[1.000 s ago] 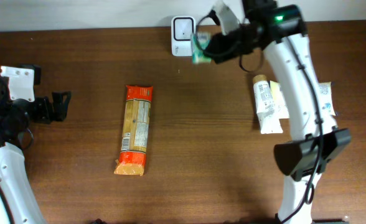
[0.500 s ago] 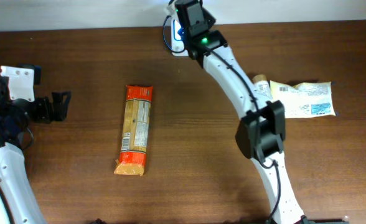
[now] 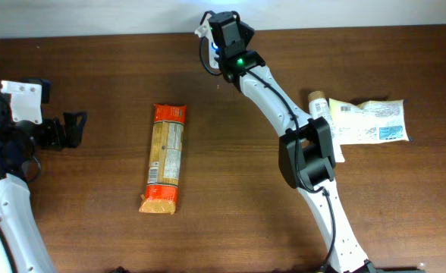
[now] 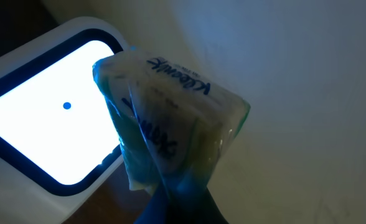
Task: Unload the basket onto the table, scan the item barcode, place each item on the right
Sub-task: 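Place the Kleenex pack on the right beside the tube and release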
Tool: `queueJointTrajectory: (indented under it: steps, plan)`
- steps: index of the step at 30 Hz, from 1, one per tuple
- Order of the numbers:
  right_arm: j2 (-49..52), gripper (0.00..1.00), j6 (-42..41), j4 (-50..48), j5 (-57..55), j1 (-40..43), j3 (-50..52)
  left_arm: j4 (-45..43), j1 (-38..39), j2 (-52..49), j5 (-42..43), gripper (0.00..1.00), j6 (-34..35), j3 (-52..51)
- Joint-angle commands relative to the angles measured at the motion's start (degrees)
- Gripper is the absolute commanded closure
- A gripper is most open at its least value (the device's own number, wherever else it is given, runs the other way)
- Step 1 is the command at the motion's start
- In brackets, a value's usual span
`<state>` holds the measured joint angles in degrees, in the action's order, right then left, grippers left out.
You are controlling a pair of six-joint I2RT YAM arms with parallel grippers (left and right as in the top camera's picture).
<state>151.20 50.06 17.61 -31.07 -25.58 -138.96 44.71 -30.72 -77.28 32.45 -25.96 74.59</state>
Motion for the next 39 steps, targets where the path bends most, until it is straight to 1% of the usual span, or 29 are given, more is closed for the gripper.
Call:
queueJointTrajectory:
  steps: [1, 15, 18, 19, 20, 23, 24, 25, 27, 28, 30, 32, 33, 34, 38, 39]
  plan:
    - [1.8, 0.96, 3.9, -0.6, -1.1, 0.2, -0.7, -0.1, -0.2, 0.1, 0.8, 0.01, -0.9, 0.5]
    - [1.7, 0.96, 5.6, -1.1, 2.1, 0.5, -0.7, -0.1, -0.2, 0.1, 0.8, 0.01, -0.9, 0.5]
    - [-1.2, 0.96, -1.0, 1.6, 6.1, 0.0, -0.7, -0.1, -0.2, 0.1, 0.8, 0.01, -0.9, 0.5]
    - [-4.0, 0.96, -6.3, 5.9, 11.9, 0.0, -0.8, -0.1, -0.2, 0.1, 0.8, 0.01, -0.9, 0.5]
    - [-6.7, 0.96, -9.8, 10.0, 16.5, 0.2, -0.8, -0.1, -0.2, 0.1, 0.8, 0.01, -0.9, 0.5]
    - [-14.9, 0.96, -20.9, 24.0, 27.7, 1.1, -0.8, -0.1, -0.2, 0.1, 0.8, 0.01, -0.9, 0.5]
    - [-16.5, 0.96, -24.6, 27.1, 29.5, 1.4, -0.8, -0.1, -0.2, 0.1, 0.8, 0.01, -0.9, 0.5]
    - [-19.2, 0.96, -32.4, 33.7, 31.5, 2.1, -0.8, -0.1, -0.2, 0.1, 0.8, 0.01, -0.9, 0.5]
    - [-22.1, 0.96, -43.0, 46.1, 32.0, 3.6, -0.8, -0.1, -0.2, 0.1, 0.8, 0.01, -0.9, 0.5]
    - [-22.6, 0.96, -45.9, 51.6, 32.0, 4.4, -0.8, -0.1, -0.2, 0.1, 0.8, 0.01, -0.9, 0.5]
    - [-22.0, 0.96, -49.2, 63.3, 31.9, 6.8, -0.5, -0.1, -0.2, 0.1, 0.8, 0.01, -0.9, 0.5]
    - [-20.3, 0.96, -52.4, 71.4, 31.9, 9.9, 2.3, -0.1, -0.2, 0.1, 0.8, 0.01, -0.9, 0.5]
    - [-19.7, 0.96, -53.2, 72.4, 31.9, 11.5, 5.5, -0.1, -0.2, 0.1, 0.8, 0.01, -0.9, 0.5]
    - [-19.6, 0.96, -53.6, 72.3, 32.0, 13.1, 10.8, -0.1, -0.2, 0.1, 0.8, 0.01, -0.9, 0.5]
    - [-19.6, 0.96, -55.1, 68.1, 32.0, 17.8, 27.7, -0.1, -0.2, 0.1, 0.8, 0.01, -0.9, 0.5]
    - [-19.6, 0.96, -55.1, 67.0, 31.9, 18.9, 30.4, -0.1, -0.2, 0.1, 0.8, 0.01, -0.9, 0.5]
